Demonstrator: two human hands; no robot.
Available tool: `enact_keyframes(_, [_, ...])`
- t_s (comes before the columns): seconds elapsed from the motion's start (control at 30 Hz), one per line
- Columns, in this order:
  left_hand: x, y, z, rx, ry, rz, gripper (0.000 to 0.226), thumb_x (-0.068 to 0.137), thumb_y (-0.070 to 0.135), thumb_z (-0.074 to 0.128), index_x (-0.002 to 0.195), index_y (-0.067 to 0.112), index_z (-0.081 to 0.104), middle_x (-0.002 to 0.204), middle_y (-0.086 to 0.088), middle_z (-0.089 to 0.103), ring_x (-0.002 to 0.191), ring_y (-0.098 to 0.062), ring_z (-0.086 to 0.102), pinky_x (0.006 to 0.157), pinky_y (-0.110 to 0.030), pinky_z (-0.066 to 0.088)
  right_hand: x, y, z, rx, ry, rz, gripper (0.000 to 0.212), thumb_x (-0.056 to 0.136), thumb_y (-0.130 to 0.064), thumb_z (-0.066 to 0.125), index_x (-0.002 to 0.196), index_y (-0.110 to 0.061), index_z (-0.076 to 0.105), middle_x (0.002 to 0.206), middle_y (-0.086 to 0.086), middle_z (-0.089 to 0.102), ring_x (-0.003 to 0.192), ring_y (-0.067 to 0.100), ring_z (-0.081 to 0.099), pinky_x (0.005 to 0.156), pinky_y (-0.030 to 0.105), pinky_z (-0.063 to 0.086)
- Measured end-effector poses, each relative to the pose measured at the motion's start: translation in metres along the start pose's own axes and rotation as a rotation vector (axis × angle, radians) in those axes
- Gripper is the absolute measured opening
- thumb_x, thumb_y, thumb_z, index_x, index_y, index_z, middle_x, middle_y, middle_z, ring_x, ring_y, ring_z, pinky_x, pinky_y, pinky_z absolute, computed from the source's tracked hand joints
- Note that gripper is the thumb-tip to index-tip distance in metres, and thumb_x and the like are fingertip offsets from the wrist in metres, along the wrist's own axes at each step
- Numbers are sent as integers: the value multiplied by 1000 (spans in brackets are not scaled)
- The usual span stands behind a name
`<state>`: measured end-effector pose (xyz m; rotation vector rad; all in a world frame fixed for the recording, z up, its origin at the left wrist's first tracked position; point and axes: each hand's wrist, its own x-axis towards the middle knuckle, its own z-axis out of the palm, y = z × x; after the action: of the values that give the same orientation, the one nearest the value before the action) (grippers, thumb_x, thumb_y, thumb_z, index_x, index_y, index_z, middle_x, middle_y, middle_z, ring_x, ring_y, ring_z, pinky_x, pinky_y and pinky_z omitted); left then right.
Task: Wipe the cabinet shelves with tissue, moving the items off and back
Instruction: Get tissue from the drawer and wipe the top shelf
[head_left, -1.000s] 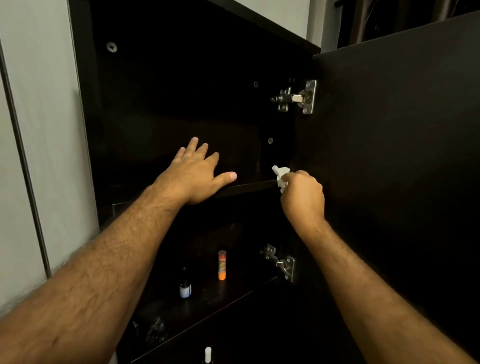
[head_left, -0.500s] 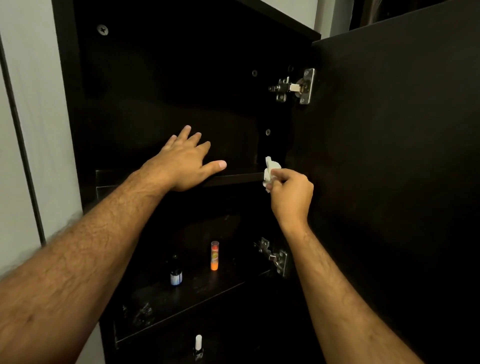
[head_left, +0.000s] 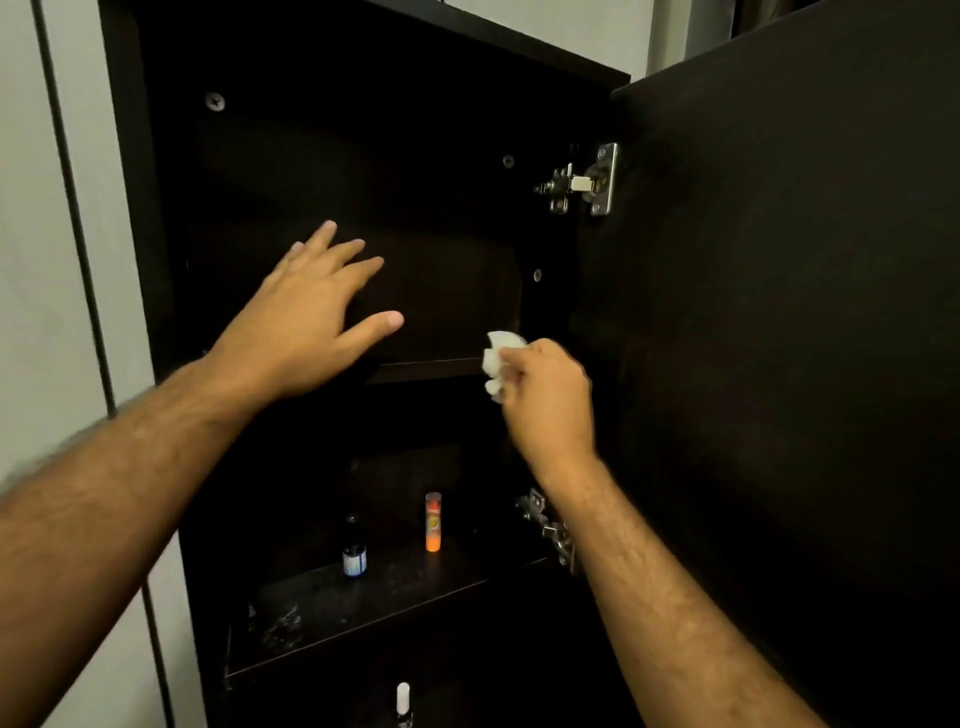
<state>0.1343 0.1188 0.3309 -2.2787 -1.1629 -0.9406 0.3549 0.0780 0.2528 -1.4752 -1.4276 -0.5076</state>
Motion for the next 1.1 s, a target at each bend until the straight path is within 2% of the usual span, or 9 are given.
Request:
enact_keyframes(0.1, [-15,-8,-11,36,74,-7,71,90,57,45,148,16,36,158,-8,28,150,-22,5,121,-44,6,9,17,-5,-79,19,111,25,98,-16,47,90,-12,71,94,1,56,82,17,59,63,21,44])
enact_keyframes(0.17, [-23,-12,-13,44,115,-20,69,91,54,46,148,15,37,157,-9,30,150,-23,6,121,-44,5,6,10,0,-41,34,115,22,97,-12,49,88,-10,69,94,1,55,81,13,56,62,15,37])
enact_keyframes(0.37, [-49,-14,-9,141,280,20,65,94,49,45,145,8,40,154,-14,34,150,-28,9,121,-49,8,-13,-38,20,232,24,-35,16,94,-7,55,93,-9,70,92,-2,54,77,8,56,68,18,52])
enact_keyframes(0.47, [-61,-18,-14,166,366,-25,64,94,45,46,145,7,40,155,-15,32,150,-29,9,121,-48,6,-23,-64,31,311,-5,-123,16,96,-9,54,93,-8,69,90,-6,52,76,4,53,68,8,45])
enact_keyframes(0.57, [-72,-25,-18,175,425,-53,63,94,43,47,145,8,40,156,-15,28,150,-30,8,121,-49,6,-26,-84,37,361,-69,-202,15,97,-12,55,97,-10,70,88,-9,51,76,4,53,68,12,48])
enact_keyframes(0.73, [-87,-48,-28,178,441,-107,66,95,44,45,149,8,33,160,-14,21,150,-28,4,121,-45,4,-12,-73,22,310,-121,-161,19,91,-21,66,108,-22,73,94,-7,61,86,9,61,76,26,53])
enact_keyframes(0.87, [-103,-65,-28,145,441,-159,70,95,46,42,153,9,24,162,-12,13,151,-25,1,122,-42,3,-7,-65,16,207,-90,-13,19,91,-16,63,106,-21,74,96,-6,63,87,8,60,67,12,42])
enact_keyframes(0.97, [-113,-78,-28,124,422,-162,72,96,47,40,153,9,22,162,-12,13,151,-25,1,122,-42,4,-14,-85,19,192,-82,-5,18,93,-10,58,96,-17,75,95,-4,62,83,6,59,64,6,39])
enact_keyframes(1.1, [-121,-93,-30,136,385,-168,72,95,47,42,153,10,22,162,-12,12,151,-25,1,122,-42,4,-29,-133,28,226,-127,-114,18,92,-5,58,86,-10,74,86,-3,60,75,7,58,64,14,50])
